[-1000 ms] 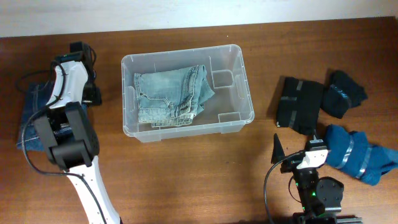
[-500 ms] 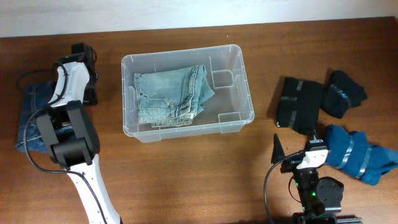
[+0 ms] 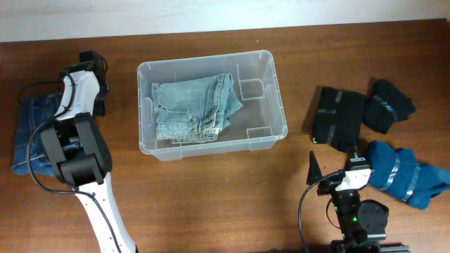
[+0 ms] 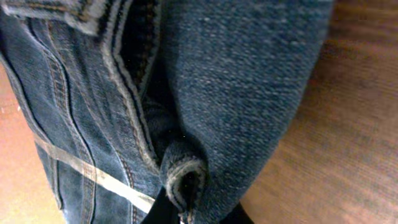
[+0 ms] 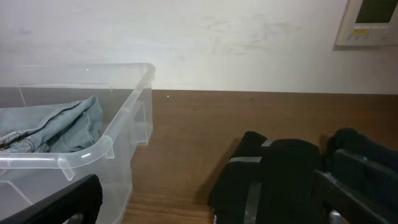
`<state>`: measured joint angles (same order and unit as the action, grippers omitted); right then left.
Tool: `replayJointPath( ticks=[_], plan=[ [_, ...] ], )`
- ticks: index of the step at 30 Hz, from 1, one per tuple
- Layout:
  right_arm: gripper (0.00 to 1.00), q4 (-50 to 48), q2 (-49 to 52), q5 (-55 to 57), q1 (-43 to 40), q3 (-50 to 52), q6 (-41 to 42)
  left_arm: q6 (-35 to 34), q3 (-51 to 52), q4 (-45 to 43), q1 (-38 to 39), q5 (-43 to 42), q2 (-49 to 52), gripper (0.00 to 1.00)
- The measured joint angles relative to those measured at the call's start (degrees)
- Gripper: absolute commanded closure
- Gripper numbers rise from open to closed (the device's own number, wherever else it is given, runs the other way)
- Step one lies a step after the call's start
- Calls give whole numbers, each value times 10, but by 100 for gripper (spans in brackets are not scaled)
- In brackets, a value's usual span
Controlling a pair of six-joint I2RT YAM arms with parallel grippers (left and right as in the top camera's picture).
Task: Pack container
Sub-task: 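Move the left gripper to the dark-blue jeans and grasp them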
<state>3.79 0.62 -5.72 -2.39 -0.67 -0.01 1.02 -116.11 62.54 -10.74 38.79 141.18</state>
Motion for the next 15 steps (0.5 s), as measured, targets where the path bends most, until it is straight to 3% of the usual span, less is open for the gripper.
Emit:
replayJointPath(
  ticks=[7,15],
  plan=[
    [2,0,0,0,0,0,0,0,-151,146,-10,-65,26,100],
    [2,0,0,0,0,0,0,3,-467,320,-10,-198,29,100]
  ],
)
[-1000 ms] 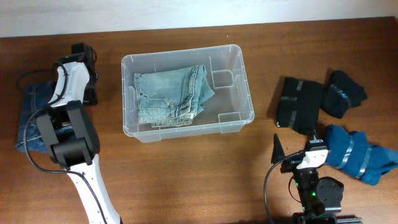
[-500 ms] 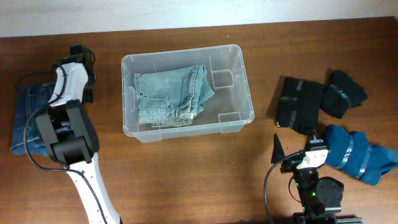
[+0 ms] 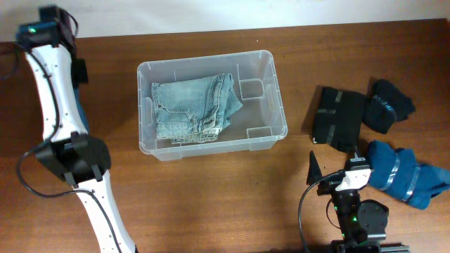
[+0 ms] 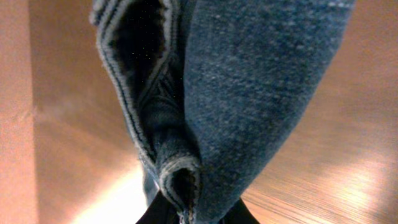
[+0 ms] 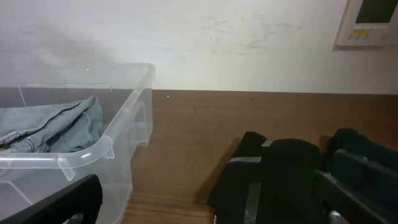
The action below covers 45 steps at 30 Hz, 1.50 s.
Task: Pack container
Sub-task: 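Move the left gripper to the dark-blue jeans and grasp them, then carry the dark-blue jeans into the bin atop the light jeans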
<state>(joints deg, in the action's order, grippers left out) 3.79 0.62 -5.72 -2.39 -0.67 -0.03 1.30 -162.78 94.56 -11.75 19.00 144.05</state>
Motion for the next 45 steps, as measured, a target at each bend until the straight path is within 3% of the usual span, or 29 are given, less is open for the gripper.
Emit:
replayJointPath(
  ticks=[6,13,26,37,45],
  plan=[
    [2,0,0,0,0,0,0,62,-149,24,16,-127,-3,100],
    [2,0,0,0,0,0,0,99,-153,25,73,-179,-28,100],
    [2,0,0,0,0,0,0,148,-153,25,178,-195,-149,100],
    [2,0,0,0,0,0,0,338,-139,25,303,-254,-188,100],
    [2,0,0,0,0,0,0,462,-47,25,322,-222,-188,100]
  ],
)
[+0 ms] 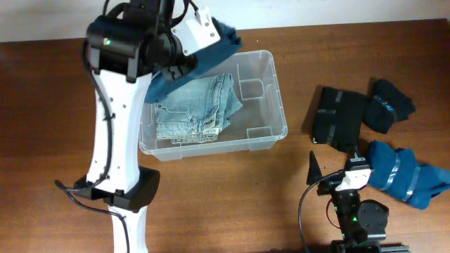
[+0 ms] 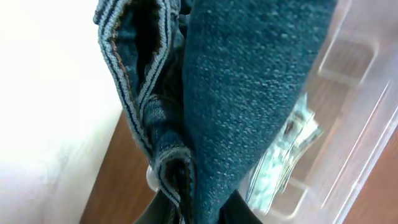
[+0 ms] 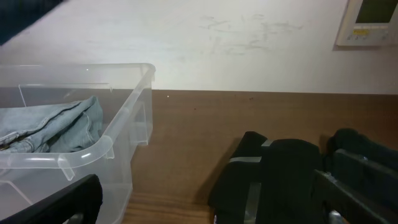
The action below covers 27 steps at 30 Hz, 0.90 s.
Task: Pack container
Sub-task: 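Carry the dark-blue jeans into the bin atop the light jeans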
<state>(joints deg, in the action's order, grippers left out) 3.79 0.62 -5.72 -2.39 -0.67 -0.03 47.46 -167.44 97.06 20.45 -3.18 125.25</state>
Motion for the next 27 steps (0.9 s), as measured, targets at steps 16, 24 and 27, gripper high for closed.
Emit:
replayJointPath(
  ticks=[16,24,27],
  plan=[
    [2,0,0,0,0,0,0,237,163,-23,-3,21,0,100],
    [2,0,0,0,0,0,0,257,167,-74,-3,51,0,100],
    [2,0,0,0,0,0,0,259,167,-73,-3,55,0,100]
  ],
)
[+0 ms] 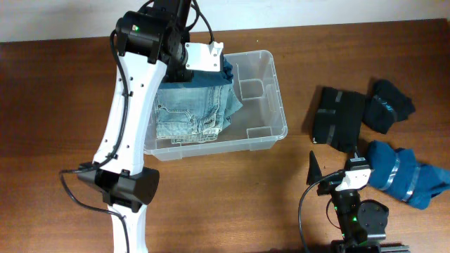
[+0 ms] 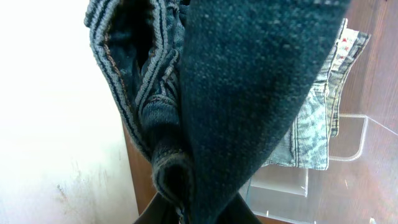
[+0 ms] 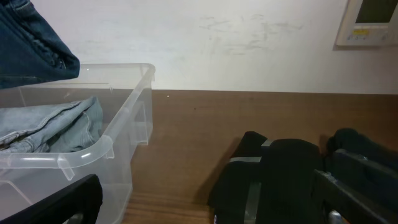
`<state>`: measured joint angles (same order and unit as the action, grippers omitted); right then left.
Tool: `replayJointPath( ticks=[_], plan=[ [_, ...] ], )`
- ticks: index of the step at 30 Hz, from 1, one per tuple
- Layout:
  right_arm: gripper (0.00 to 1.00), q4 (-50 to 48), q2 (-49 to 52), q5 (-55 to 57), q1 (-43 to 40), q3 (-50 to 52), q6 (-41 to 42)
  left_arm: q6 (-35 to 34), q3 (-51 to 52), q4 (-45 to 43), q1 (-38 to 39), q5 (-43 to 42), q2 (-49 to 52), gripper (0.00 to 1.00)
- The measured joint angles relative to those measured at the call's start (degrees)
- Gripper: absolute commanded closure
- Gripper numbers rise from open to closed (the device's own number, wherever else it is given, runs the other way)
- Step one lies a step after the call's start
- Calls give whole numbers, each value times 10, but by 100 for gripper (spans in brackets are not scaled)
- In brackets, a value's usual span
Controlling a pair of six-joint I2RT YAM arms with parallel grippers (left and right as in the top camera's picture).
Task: Pack container
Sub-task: 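Carry the dark-blue jeans into the bin atop the light jeans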
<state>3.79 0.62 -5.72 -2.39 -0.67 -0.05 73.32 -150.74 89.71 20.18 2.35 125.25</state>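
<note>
My left gripper [image 1: 204,65] is shut on a folded pair of dark blue jeans [image 1: 223,71] and holds it over the back of the clear plastic container [image 1: 278,105]. The dark jeans [image 2: 249,93] fill the left wrist view, pinched between the jaws of the left gripper [image 2: 196,214]. A folded pair of light blue jeans [image 1: 190,112] lies in the container's left part, just below the dark pair. My right gripper [image 1: 339,166] stands open near the table's front right, with nothing between its fingers.
Two black bundles bound with tape [image 1: 339,118] [image 1: 390,105] and a blue bundle [image 1: 404,176] lie on the brown table right of the container. The container's right part holds only moulded dividers [image 1: 253,90]. A white wall [image 3: 217,37] runs behind the table.
My left gripper with the dark jeans has moved from above the container's back-left corner to a lower place over its back middle. The right arm has not moved.
My left gripper was shut on the dark jeans lying at the table's left edge. Then it held them raised at the far back left. Then it had them above the container's back-left corner, and now they hang lower, over the light jeans.
</note>
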Motion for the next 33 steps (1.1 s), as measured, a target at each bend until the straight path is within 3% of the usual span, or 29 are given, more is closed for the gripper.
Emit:
replayJointPath(
  ticks=[6,18,24,28,29,33],
  plan=[
    [2,0,0,0,0,0,0,0,11,-8,0,1,0,100],
    [2,0,0,0,0,0,1,2,128,-51,1,-4,-1,98],
    [1,0,0,0,0,0,0,3,152,-2,0,-47,-1,69],
    [2,0,0,0,0,0,0,5,152,61,0,-83,-2,24],
    [2,0,0,0,0,0,0,-7,152,69,0,-93,-3,18],
    [2,0,0,0,0,0,0,-75,152,69,0,-111,-4,15]
  ],
)
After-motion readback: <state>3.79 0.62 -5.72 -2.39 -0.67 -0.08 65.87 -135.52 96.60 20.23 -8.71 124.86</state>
